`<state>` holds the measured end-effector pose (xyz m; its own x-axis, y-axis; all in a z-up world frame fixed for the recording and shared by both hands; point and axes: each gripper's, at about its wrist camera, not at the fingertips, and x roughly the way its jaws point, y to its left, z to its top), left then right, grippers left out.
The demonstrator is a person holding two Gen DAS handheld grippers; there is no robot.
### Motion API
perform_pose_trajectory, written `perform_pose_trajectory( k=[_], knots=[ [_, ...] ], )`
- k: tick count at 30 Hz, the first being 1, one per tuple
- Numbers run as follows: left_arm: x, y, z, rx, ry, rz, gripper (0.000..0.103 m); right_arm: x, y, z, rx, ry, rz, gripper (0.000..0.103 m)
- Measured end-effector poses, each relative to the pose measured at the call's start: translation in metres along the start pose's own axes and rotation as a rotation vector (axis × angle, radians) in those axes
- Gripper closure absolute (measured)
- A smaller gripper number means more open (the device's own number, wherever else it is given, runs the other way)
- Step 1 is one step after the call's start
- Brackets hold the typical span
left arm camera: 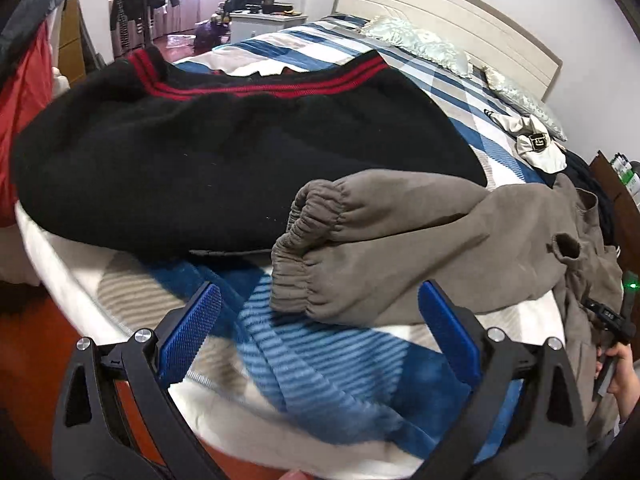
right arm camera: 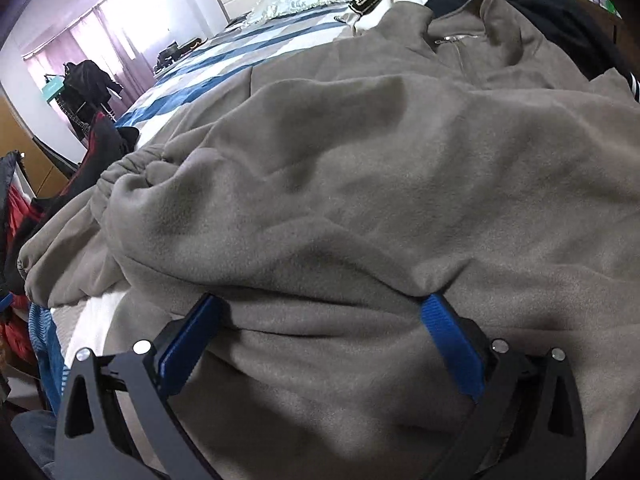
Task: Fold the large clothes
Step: 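Grasp the other sleeve cuff of the grey jacket with the left tool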
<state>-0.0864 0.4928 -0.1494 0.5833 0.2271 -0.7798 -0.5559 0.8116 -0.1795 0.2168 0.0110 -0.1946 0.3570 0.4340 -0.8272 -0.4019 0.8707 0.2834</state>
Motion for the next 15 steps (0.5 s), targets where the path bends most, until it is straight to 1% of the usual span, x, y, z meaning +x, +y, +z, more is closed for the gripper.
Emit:
perform_pose_trajectory(
  k=[3, 5, 9, 10, 12, 13, 14, 15],
  knots=[
    [0.021, -0.005, 0.006, 0.076, -0.035, -0.002, 0.006, 0.000, 0.000, 0.000, -0.004, -0.008, 0.010, 0.004],
    [0.028, -0.007, 0.011, 0.115, -0.057, 0.002, 0.006, -0.001, 0.000, -0.001, -0.007, -0.010, 0.010, 0.004],
    [0.050, -0.009, 0.028, 0.155, -0.037, -0.047, 0.006, -0.001, 0.002, -0.003, -0.007, -0.012, 0.009, 0.004],
    [0.056, -0.012, 0.031, 0.176, -0.030, -0.046, 0.006, 0.001, 0.004, -0.001, -0.008, -0.013, 0.009, 0.004],
    [0.061, -0.019, 0.033, 0.215, -0.037, -0.015, 0.007, 0.000, 0.004, -0.001, -0.007, -0.016, 0.010, 0.004],
    [0.062, -0.023, 0.035, 0.235, -0.039, -0.007, 0.013, 0.001, 0.005, -0.001, -0.006, -0.017, 0.011, 0.004],
    [0.064, -0.027, 0.036, 0.252, -0.036, 0.005, 0.022, 0.000, 0.005, -0.001, -0.005, -0.018, 0.012, 0.004],
    [0.065, -0.032, 0.038, 0.270, -0.032, 0.044, 0.041, 0.000, 0.005, -0.001, -0.004, -0.020, 0.013, 0.004]
  ],
)
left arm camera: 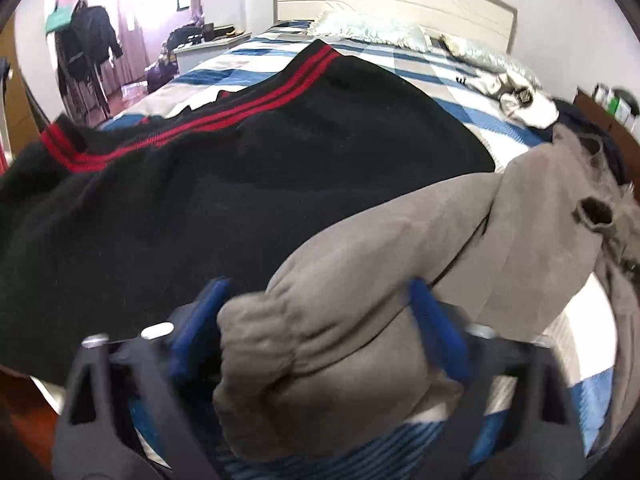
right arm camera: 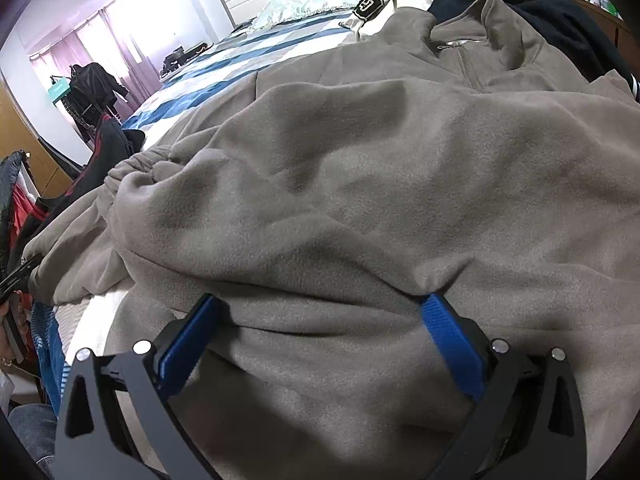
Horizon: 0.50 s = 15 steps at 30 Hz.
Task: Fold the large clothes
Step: 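Grasp the other sleeve cuff of the grey jacket with the left tool, then lift the held cuff with the left tool and fold it over the jacket body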
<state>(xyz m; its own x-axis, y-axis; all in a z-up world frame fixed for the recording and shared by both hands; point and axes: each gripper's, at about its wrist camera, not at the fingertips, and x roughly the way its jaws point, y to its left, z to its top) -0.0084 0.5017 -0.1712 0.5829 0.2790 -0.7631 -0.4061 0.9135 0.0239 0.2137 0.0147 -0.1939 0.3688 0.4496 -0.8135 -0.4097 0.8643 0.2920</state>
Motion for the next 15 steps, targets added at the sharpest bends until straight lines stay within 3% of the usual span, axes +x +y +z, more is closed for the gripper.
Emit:
perform_pose_trajectory(
  k=[1, 3, 6, 9, 12, 15],
  knots=[
    [0.000, -0.001, 0.001, 0.002, 0.008, 0.022, 0.052, 0.000, 0.000, 0.000, 0.001, -0.001, 0.001, 0.004],
    [0.000, -0.005, 0.004, -0.001, 0.050, -0.042, 0.071, -0.001, -0.001, 0.000, 0.005, -0.005, 0.009, 0.004],
    [-0.001, -0.021, 0.003, 0.059, 0.090, -0.041, 0.075, -0.004, -0.001, -0.001, 0.005, -0.008, 0.018, 0.004],
    [-0.011, -0.028, 0.005, 0.034, 0.095, -0.052, 0.076, -0.013, 0.002, -0.001, -0.015, -0.020, 0.038, 0.004],
    [-0.032, -0.031, 0.019, -0.026, 0.074, -0.104, 0.076, -0.032, 0.018, -0.009, -0.126, -0.042, 0.073, 0.004],
    [-0.052, -0.047, 0.042, -0.024, 0.051, -0.136, 0.076, -0.050, 0.030, -0.022, -0.213, -0.047, 0.061, 0.004]
  ],
)
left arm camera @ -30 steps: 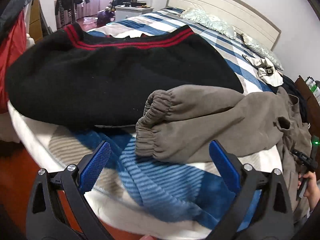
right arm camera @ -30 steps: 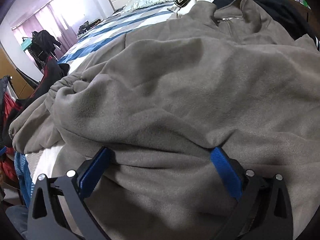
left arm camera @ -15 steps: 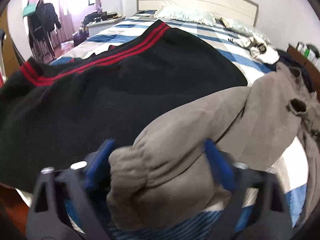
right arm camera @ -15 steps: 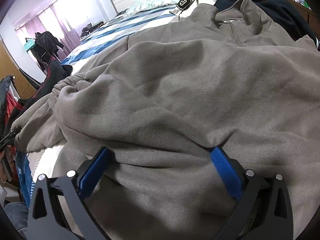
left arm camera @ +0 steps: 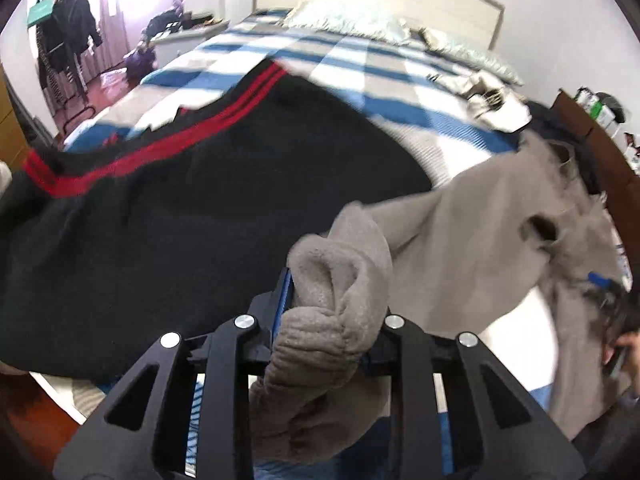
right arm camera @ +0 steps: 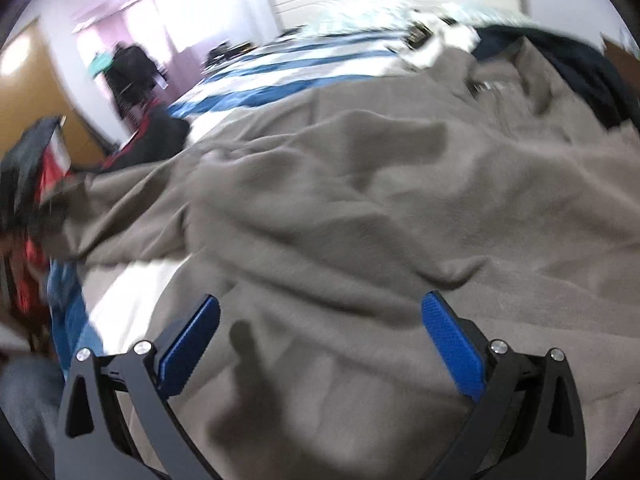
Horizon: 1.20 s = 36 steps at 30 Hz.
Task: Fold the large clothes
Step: 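Lift the held cuff with the left tool and fold it over the jacket body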
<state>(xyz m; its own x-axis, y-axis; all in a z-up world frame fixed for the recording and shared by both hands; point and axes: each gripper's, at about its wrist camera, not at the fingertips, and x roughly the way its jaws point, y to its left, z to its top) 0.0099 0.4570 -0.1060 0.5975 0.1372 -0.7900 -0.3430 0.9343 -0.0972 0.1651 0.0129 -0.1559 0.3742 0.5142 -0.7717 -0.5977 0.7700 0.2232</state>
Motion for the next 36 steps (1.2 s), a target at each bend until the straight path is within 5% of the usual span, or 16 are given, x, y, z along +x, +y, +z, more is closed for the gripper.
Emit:
perform_pose_trajectory(
  k=[15, 27, 36],
  knots=[
    [-0.076, -0.221, 0.134, 0.193, -0.100, -0.246, 0.077, -0.077, -0.025, -0.094, -0.008, 0.070, -0.075, 0.004],
    [-0.052, -0.413, 0.181, 0.307, -0.045, -0.405, 0.077, -0.063, -0.026, -0.125, -0.039, 0.062, -0.082, 0.004],
    [-0.027, -0.548, 0.169, 0.459, 0.018, -0.445, 0.077, -0.063, -0.022, -0.133, -0.085, 0.012, -0.096, 0.004]
  ],
)
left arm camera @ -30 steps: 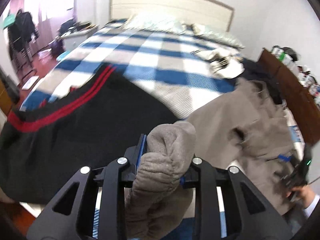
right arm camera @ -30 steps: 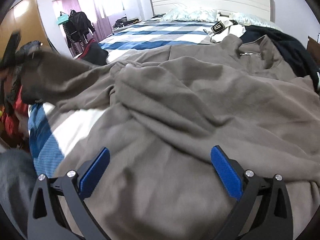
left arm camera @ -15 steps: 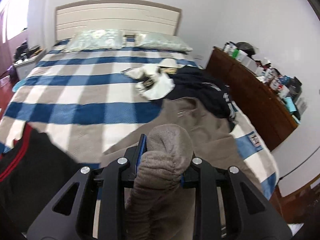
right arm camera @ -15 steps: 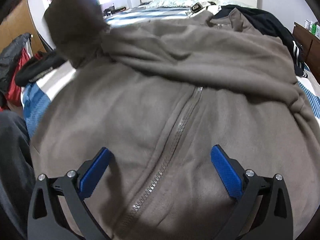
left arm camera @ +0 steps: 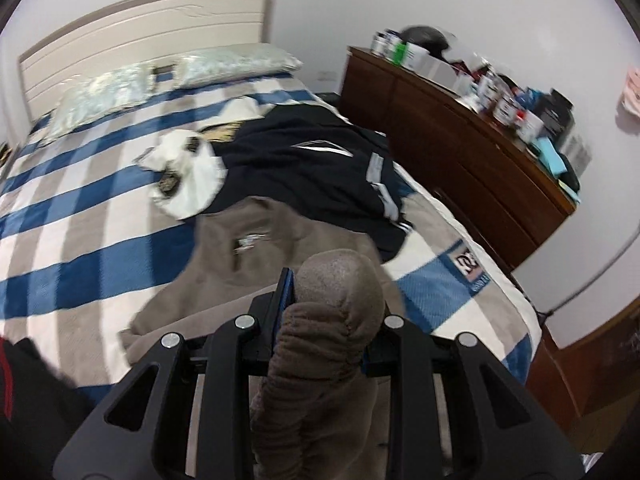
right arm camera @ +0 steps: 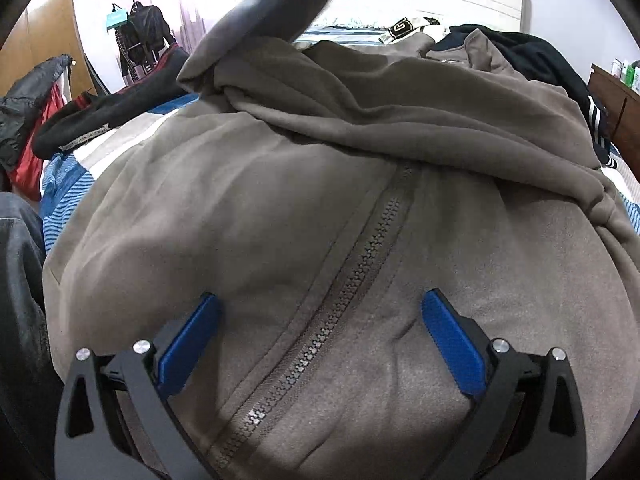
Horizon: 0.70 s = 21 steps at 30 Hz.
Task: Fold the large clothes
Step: 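Lift the held cuff with the left tool and fold it over the jacket body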
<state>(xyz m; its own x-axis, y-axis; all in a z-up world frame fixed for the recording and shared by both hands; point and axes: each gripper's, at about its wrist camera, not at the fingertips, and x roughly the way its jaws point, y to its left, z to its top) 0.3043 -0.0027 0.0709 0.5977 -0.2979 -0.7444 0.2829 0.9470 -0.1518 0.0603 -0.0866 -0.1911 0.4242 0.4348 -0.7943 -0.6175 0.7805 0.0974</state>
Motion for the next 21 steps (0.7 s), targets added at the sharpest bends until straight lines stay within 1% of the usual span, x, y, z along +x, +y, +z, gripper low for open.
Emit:
perform_pose_trajectory(
  k=[3, 4, 6, 8, 10, 13, 15, 18, 19, 21],
  knots=[
    [0.028, -0.035, 0.013, 0.028, 0.018, -0.030, 0.077, 0.000, -0.002, 0.001, -0.004, -0.004, 0.010, 0.004],
    [0.032, -0.039, 0.014, 0.036, 0.022, -0.034, 0.077, 0.000, -0.003, 0.001, -0.005, -0.004, 0.014, 0.004],
    [0.056, -0.065, 0.022, 0.072, 0.048, -0.048, 0.077, 0.000, -0.003, 0.002, -0.006, -0.001, 0.023, 0.004],
    [0.077, -0.086, 0.025, 0.111, 0.072, -0.044, 0.077, 0.000, -0.005, 0.002, -0.007, 0.003, 0.033, 0.004],
    [0.108, -0.112, 0.023, 0.161, 0.116, -0.036, 0.077, 0.000, -0.006, 0.003, -0.009, 0.006, 0.040, 0.004],
    [0.152, -0.141, 0.007, 0.236, 0.171, -0.023, 0.077, -0.001, -0.007, 0.003, -0.013, 0.008, 0.048, 0.004],
    [0.188, -0.154, -0.011, 0.281, 0.236, -0.006, 0.077, -0.002, -0.008, 0.002, -0.012, 0.007, 0.057, 0.004],
    [0.236, -0.164, -0.034, 0.335, 0.326, 0.032, 0.077, -0.003, -0.010, 0.003, -0.005, 0.008, 0.073, 0.004],
    [0.247, -0.164, -0.038, 0.340, 0.344, 0.041, 0.076, -0.003, -0.011, 0.003, -0.003, 0.009, 0.079, 0.004],
    [0.275, -0.169, -0.051, 0.372, 0.405, 0.077, 0.076, -0.004, -0.012, 0.004, -0.001, 0.014, 0.091, 0.004]
  ],
)
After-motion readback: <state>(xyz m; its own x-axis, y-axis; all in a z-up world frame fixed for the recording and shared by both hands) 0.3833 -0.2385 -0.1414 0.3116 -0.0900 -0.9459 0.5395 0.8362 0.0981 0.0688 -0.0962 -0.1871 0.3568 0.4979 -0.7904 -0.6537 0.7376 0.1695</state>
